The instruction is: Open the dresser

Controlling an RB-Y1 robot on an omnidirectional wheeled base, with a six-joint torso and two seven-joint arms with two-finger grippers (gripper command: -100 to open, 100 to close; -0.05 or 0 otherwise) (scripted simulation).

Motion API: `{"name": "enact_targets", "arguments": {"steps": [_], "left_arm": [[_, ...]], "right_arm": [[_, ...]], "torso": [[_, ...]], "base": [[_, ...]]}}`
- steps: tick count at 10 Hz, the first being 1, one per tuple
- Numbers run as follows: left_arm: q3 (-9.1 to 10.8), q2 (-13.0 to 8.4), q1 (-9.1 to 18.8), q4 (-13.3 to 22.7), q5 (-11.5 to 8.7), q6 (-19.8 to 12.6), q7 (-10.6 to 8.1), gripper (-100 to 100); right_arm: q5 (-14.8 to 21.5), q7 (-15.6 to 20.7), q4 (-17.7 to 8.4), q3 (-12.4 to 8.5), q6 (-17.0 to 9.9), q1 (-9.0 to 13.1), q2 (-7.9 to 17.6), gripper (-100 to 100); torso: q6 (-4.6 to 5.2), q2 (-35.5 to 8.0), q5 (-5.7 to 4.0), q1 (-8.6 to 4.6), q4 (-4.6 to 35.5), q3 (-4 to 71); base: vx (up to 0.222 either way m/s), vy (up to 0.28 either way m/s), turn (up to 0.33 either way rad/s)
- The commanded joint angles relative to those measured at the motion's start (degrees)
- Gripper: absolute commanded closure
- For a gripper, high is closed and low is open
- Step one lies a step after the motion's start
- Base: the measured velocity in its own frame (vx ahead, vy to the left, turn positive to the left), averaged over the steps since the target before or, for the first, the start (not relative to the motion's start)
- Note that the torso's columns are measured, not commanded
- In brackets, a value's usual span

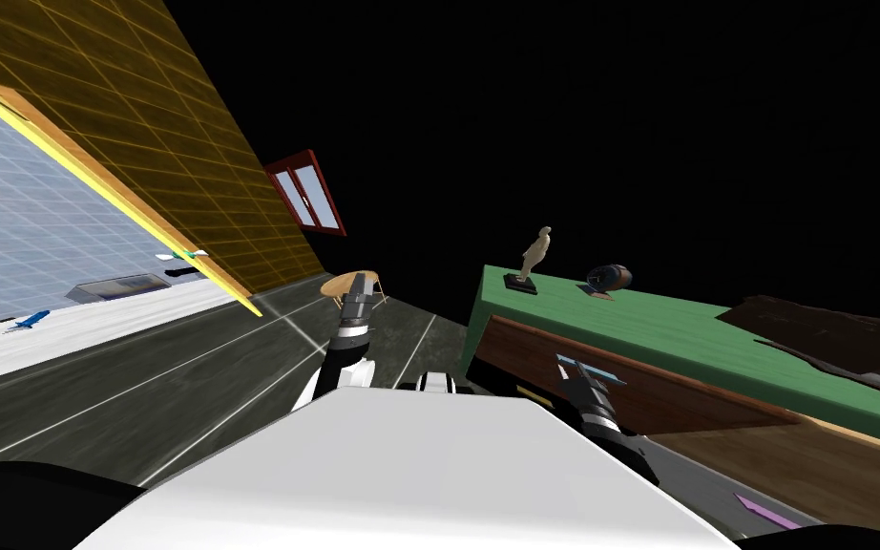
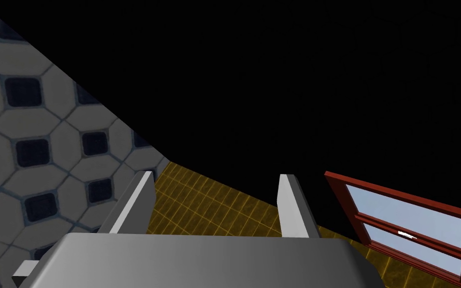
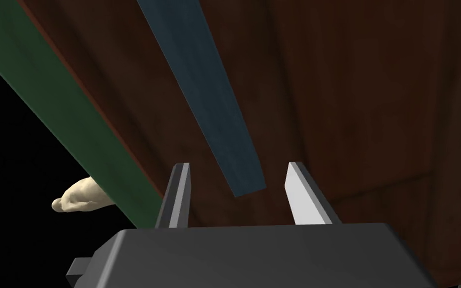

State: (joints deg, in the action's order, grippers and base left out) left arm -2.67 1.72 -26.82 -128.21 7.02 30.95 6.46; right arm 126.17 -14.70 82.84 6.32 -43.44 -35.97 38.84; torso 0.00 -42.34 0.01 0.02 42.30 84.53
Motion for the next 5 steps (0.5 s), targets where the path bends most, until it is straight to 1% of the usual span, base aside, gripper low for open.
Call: {"name": "enact_targets", "arguments": {"steps": [1, 2, 3, 4, 5], "left_arm": [[0.00, 0.01, 0.01, 0.00, 0.00, 0.00, 0.00, 0], [-0.01, 0.01, 0.02, 0.00, 0.00, 0.00, 0.00, 0], [-0.01, 0.01, 0.03, 0.01, 0.00, -0.01, 0.00, 0], [-0.01, 0.01, 0.01, 0.00, 0.00, 0.00, 0.00, 0], [0.00, -0.01, 0.00, 0.00, 0.00, 0.00, 0.00, 0]], "right_arm": [[0.92, -0.66, 1.28, 0.10, -0.22, -1.29, 0.36, 100], [1.23, -0.89, 1.70, 0.13, -0.30, -1.72, 0.48, 100], [1.03, -0.60, 1.50, 0.11, -0.20, -1.43, 0.32, 100], [0.03, -1.23, 1.84, -0.03, 0.88, -1.01, 0.89, -100], [-0.21, -1.38, 1.93, -0.07, 1.16, -0.89, 1.04, -100]], "torso": [[0.03, -0.30, 0.03, 0.10, 0.06, -0.16], [0.03, -0.41, 0.04, 0.13, 0.12, -0.26], [0.00, -0.21, 0.04, 0.13, 0.07, -0.15], [-0.03, 0.29, -0.02, -0.10, -0.06, 0.15], [-0.07, 0.72, -0.10, -0.39, -0.20, 0.44]], "base": [[-0.193, 0.065, -0.107], [-0.187, 0.088, -0.073], [-0.084, 0.045, -0.019], [0.051, -0.045, 0.093], [0.105, -0.083, 0.079]]}}
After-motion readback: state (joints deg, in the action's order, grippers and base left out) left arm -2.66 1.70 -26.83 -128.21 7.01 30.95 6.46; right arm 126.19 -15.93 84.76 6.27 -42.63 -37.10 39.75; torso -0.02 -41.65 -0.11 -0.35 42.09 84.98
